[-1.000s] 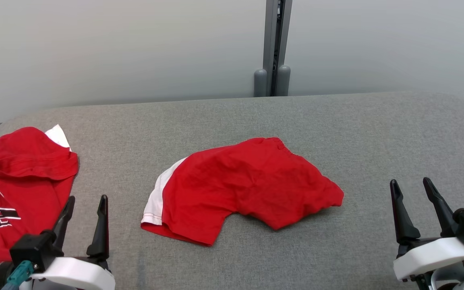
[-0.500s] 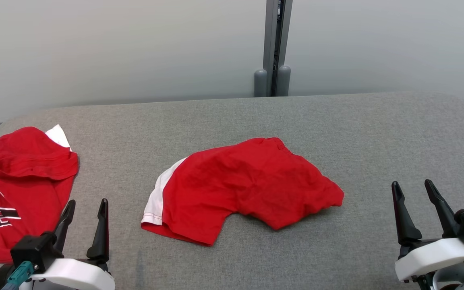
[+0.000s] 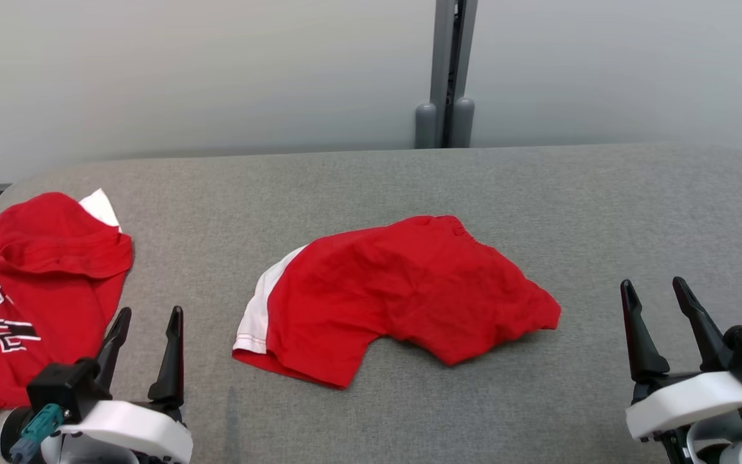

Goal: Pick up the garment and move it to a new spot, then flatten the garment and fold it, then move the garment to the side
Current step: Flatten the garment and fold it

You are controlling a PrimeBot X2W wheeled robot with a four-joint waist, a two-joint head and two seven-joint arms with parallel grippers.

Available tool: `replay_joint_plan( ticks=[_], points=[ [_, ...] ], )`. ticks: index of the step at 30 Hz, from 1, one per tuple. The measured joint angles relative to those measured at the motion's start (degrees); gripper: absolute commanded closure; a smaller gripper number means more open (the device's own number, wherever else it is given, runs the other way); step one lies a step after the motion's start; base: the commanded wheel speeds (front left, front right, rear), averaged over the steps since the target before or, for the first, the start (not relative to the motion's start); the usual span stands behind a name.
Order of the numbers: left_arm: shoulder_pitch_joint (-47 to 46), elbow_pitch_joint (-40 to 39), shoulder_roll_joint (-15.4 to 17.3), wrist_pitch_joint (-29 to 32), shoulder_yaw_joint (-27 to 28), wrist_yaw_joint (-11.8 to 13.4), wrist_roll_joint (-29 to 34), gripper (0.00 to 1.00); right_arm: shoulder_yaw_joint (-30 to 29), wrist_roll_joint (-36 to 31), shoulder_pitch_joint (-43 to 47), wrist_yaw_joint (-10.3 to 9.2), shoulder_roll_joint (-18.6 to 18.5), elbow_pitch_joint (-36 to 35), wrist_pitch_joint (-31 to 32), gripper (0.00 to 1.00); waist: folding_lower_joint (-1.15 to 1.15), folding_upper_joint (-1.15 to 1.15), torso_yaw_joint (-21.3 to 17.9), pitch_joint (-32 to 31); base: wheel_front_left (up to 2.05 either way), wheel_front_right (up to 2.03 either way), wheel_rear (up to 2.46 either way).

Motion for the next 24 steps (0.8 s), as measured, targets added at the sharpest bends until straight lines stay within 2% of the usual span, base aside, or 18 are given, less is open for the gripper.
replay_joint_plan(
  ticks=[6, 12, 18, 24],
  points=[
    [-3.4, 0.3, -1.3, -0.4, -1.0, -1.0, 0.3, 0.0, 0.8, 1.6, -5.5, 0.0, -0.7, 3.3, -0.3, 0.0, 0.0, 0.0, 2.5, 2.3, 0.0, 0.0, 0.0],
    [-7.9, 1.1, -3.6, -1.3, -2.5, -2.7, 1.0, 0.0, 6.8, 5.4, -15.7, 0.01, -6.2, 8.6, 0.5, 0.0, 0.0, 0.0, 6.8, 5.5, 0.0, 0.0, 0.0],
    [-10.9, 3.1, -6.7, -2.2, -2.8, -3.8, 1.6, 0.0, 16.1, 11.2, -27.0, 0.01, -12.6, 17.6, 3.4, 0.0, 0.0, 0.0, 11.9, 8.5, 0.0, 0.0, 0.0],
    [-13.2, 5.2, -9.2, -2.7, -2.8, -5.8, 2.6, 0.0, 28.7, 17.6, -35.7, 0.01, -17.8, 26.8, 8.6, 0.0, 0.0, 0.0, 16.4, 10.9, 0.0, 0.0, 0.0]
  ],
)
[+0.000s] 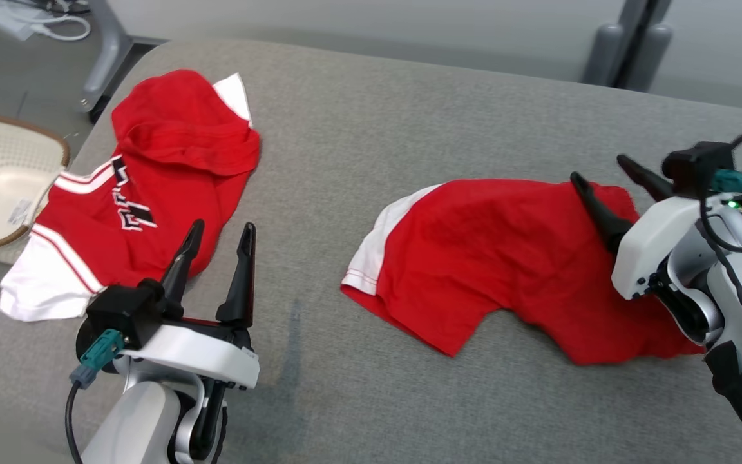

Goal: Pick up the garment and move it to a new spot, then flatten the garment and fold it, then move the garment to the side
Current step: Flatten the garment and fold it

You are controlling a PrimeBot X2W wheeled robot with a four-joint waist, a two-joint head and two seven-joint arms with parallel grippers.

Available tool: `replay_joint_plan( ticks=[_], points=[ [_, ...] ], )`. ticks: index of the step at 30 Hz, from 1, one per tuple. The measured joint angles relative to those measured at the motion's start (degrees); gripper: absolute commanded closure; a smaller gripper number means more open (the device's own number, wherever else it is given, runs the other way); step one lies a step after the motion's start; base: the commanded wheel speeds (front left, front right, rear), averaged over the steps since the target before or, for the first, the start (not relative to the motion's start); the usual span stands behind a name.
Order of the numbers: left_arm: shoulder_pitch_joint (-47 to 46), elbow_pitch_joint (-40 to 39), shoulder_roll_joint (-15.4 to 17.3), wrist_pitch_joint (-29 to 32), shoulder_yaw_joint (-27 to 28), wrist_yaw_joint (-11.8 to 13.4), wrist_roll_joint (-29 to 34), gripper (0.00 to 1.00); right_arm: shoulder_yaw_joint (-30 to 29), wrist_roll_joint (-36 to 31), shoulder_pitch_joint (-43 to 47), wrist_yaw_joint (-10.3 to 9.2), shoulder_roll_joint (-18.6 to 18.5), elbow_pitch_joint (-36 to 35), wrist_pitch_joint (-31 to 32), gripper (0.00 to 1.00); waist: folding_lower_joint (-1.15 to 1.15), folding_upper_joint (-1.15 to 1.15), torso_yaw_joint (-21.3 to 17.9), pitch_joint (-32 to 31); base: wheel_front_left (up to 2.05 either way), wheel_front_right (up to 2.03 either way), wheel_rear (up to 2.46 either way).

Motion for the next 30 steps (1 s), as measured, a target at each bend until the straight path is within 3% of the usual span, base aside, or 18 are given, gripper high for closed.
replay_joint_plan(
  ticks=[8, 9, 11, 15, 24, 30],
  points=[
    [-1.6, 1.4, -2.7, -0.1, 1.5, -2.2, 1.7, 0.0, 14.6, 11.9, -4.6, 0.03, -4.4, 6.9, 10.9, 0.0, 0.0, 0.0, 3.3, 1.9, 0.0, 0.0, 0.0],
    [-1.5, 1.5, -2.8, -0.1, 1.8, -2.4, 2.0, 0.0, 15.4, 13.3, -4.9, 0.05, -4.7, 7.5, 11.9, 0.14, 0.0, 0.0, 3.4, 2.0, 0.0, 0.0, 0.0],
    [-1.5, 1.7, -3.1, -0.1, 2.3, -2.9, 2.6, 0.0, 17.2, 15.2, -5.8, 0.05, -5.3, 7.9, 13.4, 1.0, 0.0, 0.0, 3.4, 2.1, 0.0, 0.0, 0.0],
    [-1.4, 2.0, -3.5, -0.2, 3.7, -3.3, 3.4, 0.0, 19.5, 18.0, -7.0, 0.05, -5.9, 7.3, 13.2, 1.0, 0.0, 0.0, 2.7, 2.2, 0.0, 0.0, 0.0],
    [-0.9, 2.1, -3.1, -0.2, 5.9, -3.9, 4.9, 0.0, 21.1, 18.2, -12.0, 0.05, -6.7, 3.0, 5.9, 1.0, 0.0, 0.0, -0.7, 1.4, 0.0, 0.0, 0.0],
    [-0.3, 2.0, -2.8, -0.2, 6.6, -3.9, 5.5, 0.0, 18.0, 17.1, -11.9, 0.05, -7.5, 0.2, -0.7, 1.0, 0.0, 0.0, -3.8, 0.1, 0.0, 0.0, 0.0]
  ],
)
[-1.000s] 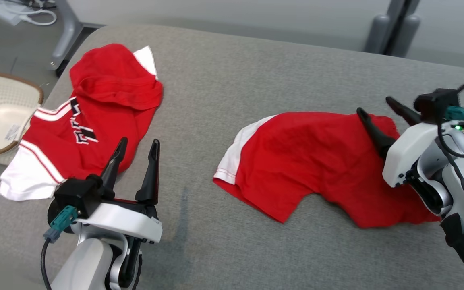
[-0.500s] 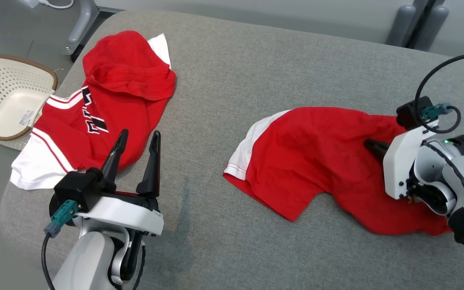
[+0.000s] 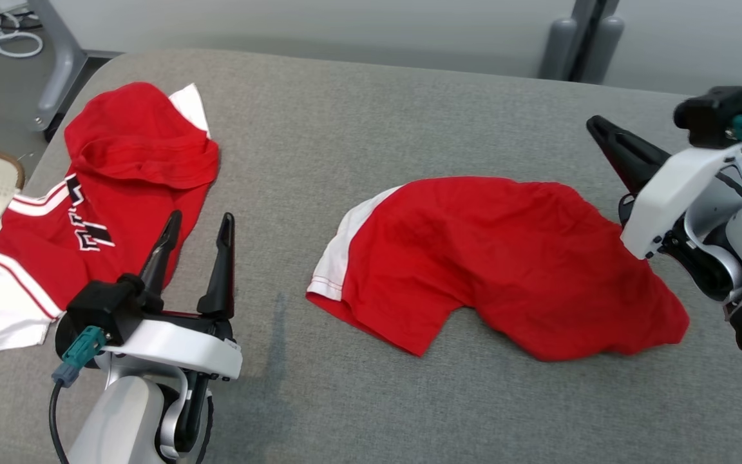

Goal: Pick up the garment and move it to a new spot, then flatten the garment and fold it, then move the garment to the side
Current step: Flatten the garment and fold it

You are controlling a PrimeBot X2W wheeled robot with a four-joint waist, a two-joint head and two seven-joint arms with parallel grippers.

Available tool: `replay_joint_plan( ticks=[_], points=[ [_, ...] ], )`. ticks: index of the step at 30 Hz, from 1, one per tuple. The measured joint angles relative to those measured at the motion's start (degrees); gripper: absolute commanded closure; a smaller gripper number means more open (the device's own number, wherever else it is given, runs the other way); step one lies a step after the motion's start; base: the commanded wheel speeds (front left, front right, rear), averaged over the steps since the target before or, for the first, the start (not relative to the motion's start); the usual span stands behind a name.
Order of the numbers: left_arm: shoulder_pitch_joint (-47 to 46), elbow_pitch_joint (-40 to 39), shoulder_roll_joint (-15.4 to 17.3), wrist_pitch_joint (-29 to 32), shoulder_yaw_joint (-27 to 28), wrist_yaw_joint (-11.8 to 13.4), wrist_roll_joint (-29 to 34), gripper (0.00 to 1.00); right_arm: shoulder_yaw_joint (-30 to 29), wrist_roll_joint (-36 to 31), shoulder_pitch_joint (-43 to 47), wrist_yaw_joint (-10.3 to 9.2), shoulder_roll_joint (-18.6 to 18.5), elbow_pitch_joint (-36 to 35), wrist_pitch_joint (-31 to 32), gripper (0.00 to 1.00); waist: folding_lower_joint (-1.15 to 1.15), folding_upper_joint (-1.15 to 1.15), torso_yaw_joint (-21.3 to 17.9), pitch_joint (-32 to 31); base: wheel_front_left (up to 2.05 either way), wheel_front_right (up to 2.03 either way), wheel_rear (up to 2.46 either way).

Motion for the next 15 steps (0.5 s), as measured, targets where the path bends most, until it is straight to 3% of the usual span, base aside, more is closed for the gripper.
replay_joint_plan(
  ticks=[2, 3, 4, 5, 15],
  points=[
    [0.2, -0.1, 0.2, 0.0, 0.3, 0.2, 0.1, 0.0, -2.7, -0.8, 1.9, -0.01, 0.2, -0.7, -3.3, 1.0, 0.0, 0.0, -0.8, -0.5, 0.0, 0.0, 0.0],
    [0.4, -0.2, 0.4, 0.0, 0.5, 0.4, 0.1, 0.0, -4.0, -1.5, 3.0, -0.01, 0.5, -1.1, -4.8, 0.75, 0.0, 0.0, -1.3, -0.8, 0.0, 0.0, 0.0],
    [0.5, -0.4, 0.6, 0.0, 0.7, 0.5, 0.1, 0.0, -5.3, -2.3, 4.2, 0.0, 0.8, -1.5, -6.0, 0.11, 0.0, 0.0, -1.8, -1.0, 0.0, 0.0, 0.0],
    [0.8, -0.6, 0.8, 0.0, 0.8, 0.6, 0.1, 0.0, -6.9, -3.1, 5.5, 0.0, 1.1, -1.8, -7.5, 0.0, 0.0, 0.0, -2.2, -1.2, 0.0, 0.0, 0.0],
    [3.2, -2.1, 2.5, 0.8, 1.9, 1.9, -0.1, 0.0, -27.0, -15.1, 22.1, -0.01, 7.4, -8.1, -16.5, 0.0, 0.0, 0.0, -5.3, -3.6, 0.0, 0.0, 0.0]
  ],
)
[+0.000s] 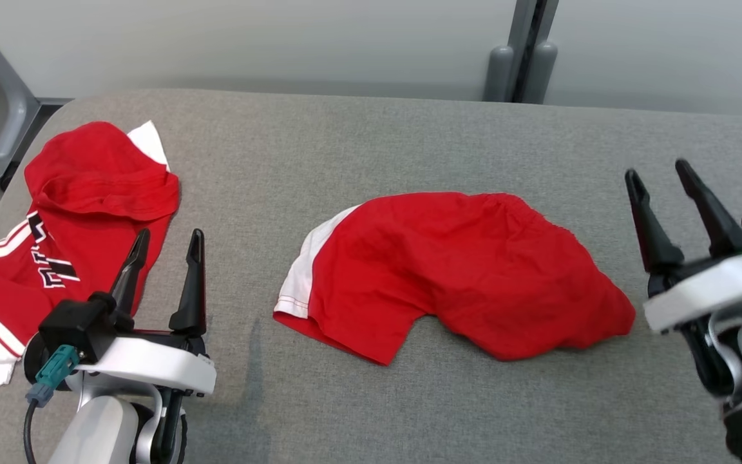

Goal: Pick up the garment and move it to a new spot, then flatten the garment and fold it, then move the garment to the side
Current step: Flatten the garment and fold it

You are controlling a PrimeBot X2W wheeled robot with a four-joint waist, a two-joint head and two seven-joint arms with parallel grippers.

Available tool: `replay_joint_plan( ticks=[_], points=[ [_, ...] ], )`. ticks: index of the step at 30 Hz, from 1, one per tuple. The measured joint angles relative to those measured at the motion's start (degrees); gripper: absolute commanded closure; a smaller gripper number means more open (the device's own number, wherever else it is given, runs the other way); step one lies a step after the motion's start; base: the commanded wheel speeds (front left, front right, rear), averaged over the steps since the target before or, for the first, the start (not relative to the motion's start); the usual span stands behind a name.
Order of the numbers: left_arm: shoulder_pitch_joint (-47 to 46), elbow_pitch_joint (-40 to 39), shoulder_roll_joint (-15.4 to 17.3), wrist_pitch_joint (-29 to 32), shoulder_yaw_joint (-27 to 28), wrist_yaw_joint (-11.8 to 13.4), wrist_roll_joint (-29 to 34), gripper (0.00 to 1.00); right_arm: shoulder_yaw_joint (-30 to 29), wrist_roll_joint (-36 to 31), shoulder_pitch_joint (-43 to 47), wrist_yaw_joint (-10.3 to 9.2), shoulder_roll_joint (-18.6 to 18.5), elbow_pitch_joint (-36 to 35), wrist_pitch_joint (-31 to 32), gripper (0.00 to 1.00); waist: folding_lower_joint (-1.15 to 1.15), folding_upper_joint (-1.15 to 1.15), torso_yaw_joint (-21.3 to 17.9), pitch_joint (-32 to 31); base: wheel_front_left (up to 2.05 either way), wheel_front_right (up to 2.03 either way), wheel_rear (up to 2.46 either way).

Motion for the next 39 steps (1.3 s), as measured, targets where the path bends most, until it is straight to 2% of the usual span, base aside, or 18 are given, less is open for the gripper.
replay_joint_plan(
  ticks=[6, 14, 27, 39],
  points=[
    [2.7, -1.6, 1.1, 1.0, 0.2, 1.0, -0.3, 0.0, -10.0, -8.6, 12.1, 0.0, 6.8, -8.8, 0.4, 0.0, 0.0, 0.0, -1.6, -1.5, 0.0, 0.0, 0.0],
    [6.2, -3.8, 2.7, 3.0, -0.6, 1.6, -0.3, 0.0, -16.9, -13.7, 24.9, 0.0, 14.1, -19.8, 5.4, 0.0, 0.0, 0.0, -3.4, -3.2, 0.0, 0.0, 0.0],
    [7.4, -5.4, 3.1, 4.1, -1.4, 2.2, -0.3, 0.0, -18.4, -15.5, 27.5, 0.0, 15.6, -24.6, 8.9, 0.0, 0.0, 0.0, -3.9, -3.2, 0.0, 0.0, 0.0],
    [7.3, -5.1, 3.1, 4.0, -2.0, 2.2, -0.4, 0.0, -19.1, -15.9, 27.5, 0.0, 15.8, -25.3, 10.0, 0.0, 0.0, 0.0, -3.5, -2.7, 0.0, 0.0, 0.0]
  ],
)
